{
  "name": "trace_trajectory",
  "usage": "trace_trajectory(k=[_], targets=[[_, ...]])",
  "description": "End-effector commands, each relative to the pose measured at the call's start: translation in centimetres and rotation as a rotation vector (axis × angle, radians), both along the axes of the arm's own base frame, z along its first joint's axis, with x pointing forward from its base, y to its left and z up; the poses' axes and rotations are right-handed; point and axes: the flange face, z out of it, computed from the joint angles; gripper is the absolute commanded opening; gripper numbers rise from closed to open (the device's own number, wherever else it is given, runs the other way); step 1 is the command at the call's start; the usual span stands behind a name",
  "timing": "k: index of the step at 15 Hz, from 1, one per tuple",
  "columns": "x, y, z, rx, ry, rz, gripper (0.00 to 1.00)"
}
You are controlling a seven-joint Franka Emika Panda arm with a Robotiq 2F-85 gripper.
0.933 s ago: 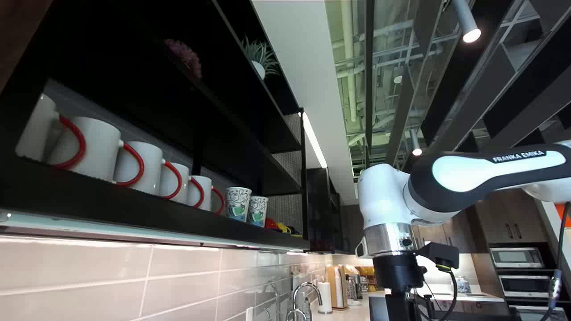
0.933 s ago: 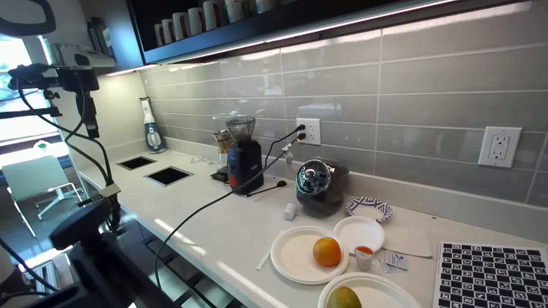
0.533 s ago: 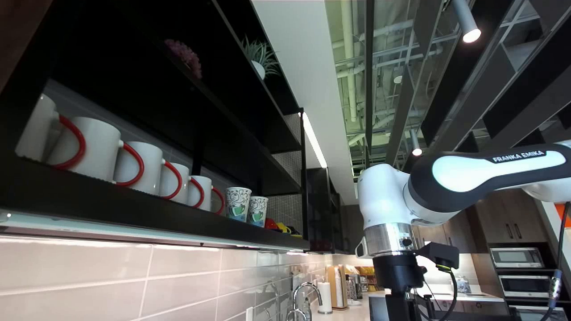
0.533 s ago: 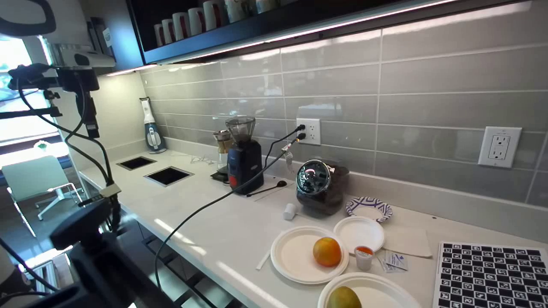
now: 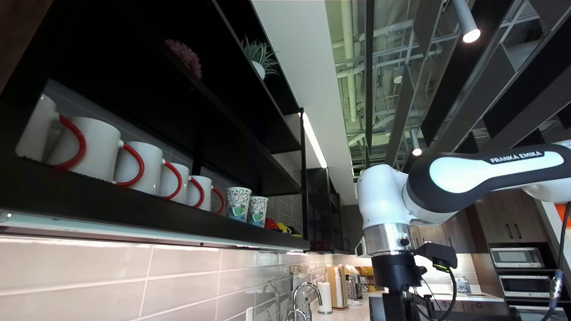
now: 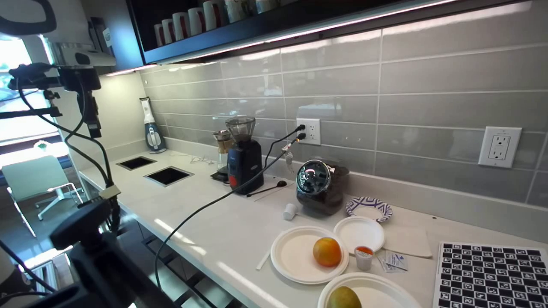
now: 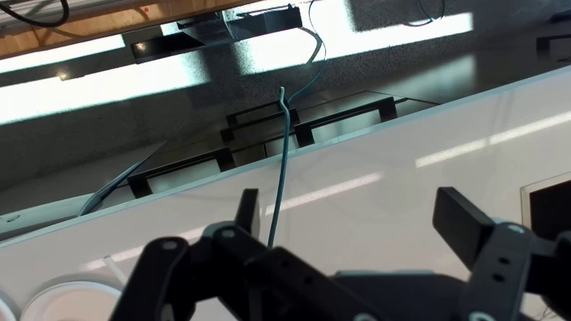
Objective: Put the left cup in the right cup
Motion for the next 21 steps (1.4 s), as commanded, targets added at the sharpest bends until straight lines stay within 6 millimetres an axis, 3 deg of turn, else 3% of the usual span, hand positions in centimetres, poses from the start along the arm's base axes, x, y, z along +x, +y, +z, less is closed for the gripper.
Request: trace_trajectory(k=[1,4,7,10,11,13,15,18,21], targets=[[0.0,-4.8,3.9,-0.022,-0.096,-0.156,1.0],[0.7,-7.9,11.1,-0.125,-0.228,-0.196,1.0],[2.9,-9.6,18.2,-0.242,-0.379,-0.178,1.0],[5.8,-11.2,24.0,-0.343,-0.557,-0.174,1.0],[2.7,-10.1,21.2,-0.278,-0.504,-0.188,1.0],[4.5,-10.8,23.2,-0.307,-0.551,-0.186,1.0],[5.6,-11.0,23.4,-0.311,-0.547,-0.185,1.0],[5.8,-11.0,23.3,-0.313,-0.544,-0.183,1.0],[6.5,-12.8,25.8,-0.309,-0.639,-0.264,1.0]])
